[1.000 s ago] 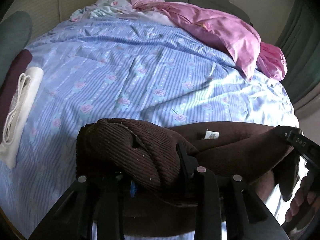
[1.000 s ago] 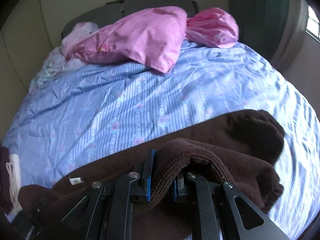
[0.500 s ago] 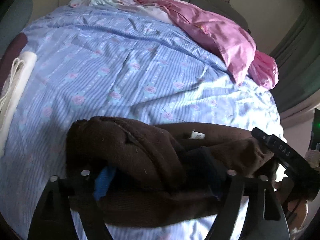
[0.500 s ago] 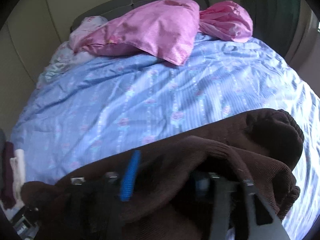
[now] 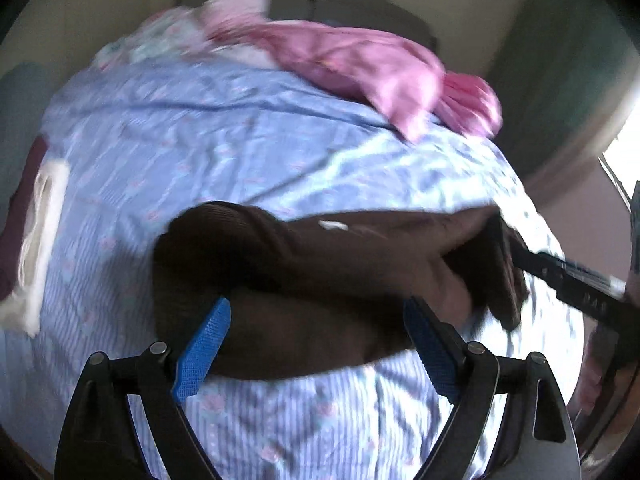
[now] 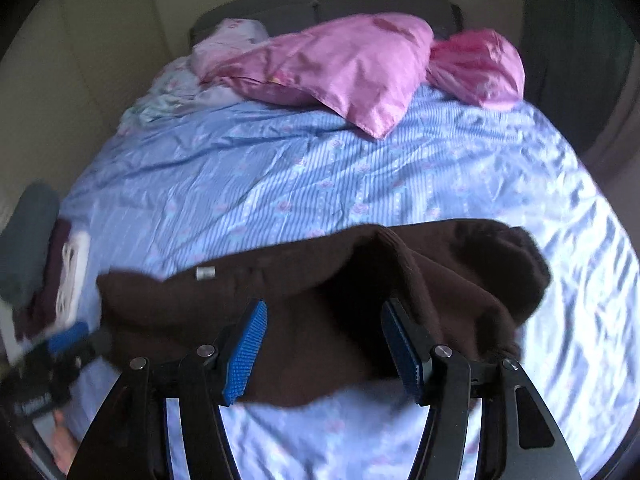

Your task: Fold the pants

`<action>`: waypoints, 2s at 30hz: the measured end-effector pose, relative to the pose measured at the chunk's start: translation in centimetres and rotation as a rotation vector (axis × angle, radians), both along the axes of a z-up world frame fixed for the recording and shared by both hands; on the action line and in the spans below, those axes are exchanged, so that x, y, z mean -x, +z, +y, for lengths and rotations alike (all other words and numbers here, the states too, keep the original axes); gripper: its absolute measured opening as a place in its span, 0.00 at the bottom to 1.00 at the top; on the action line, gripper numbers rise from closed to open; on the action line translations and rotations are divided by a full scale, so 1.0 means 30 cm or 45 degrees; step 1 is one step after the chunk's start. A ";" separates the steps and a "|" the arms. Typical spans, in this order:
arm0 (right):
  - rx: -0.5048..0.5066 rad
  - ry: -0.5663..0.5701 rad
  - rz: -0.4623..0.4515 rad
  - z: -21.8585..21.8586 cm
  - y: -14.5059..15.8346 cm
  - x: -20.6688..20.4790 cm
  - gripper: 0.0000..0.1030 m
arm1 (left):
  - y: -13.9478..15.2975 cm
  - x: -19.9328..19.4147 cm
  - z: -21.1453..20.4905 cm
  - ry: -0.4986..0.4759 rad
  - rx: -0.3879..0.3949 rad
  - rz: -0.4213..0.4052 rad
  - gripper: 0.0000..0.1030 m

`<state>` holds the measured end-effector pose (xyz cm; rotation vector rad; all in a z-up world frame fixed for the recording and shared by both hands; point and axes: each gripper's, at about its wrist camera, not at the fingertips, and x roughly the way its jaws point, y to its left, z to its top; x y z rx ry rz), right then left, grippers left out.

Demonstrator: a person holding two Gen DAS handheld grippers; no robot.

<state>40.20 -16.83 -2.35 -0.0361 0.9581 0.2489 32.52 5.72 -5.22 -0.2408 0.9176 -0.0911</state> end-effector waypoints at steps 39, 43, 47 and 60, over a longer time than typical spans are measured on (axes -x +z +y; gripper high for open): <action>0.289 -0.048 -0.232 -0.339 -0.189 0.075 0.17 | -0.121 -0.104 -0.296 -0.258 -0.243 -0.084 0.84; 0.022 -0.194 -0.205 -0.485 0.023 0.033 0.16 | -0.085 -0.147 -0.259 -0.200 -0.214 -0.101 0.85; -0.069 -0.280 -0.177 -0.555 0.208 -0.028 0.15 | -0.019 -0.176 -0.332 -0.248 -0.327 -0.204 0.86; 0.135 -0.433 0.247 -0.554 -0.069 -0.450 0.16 | -0.164 -0.453 -0.241 -0.096 -0.409 0.050 0.86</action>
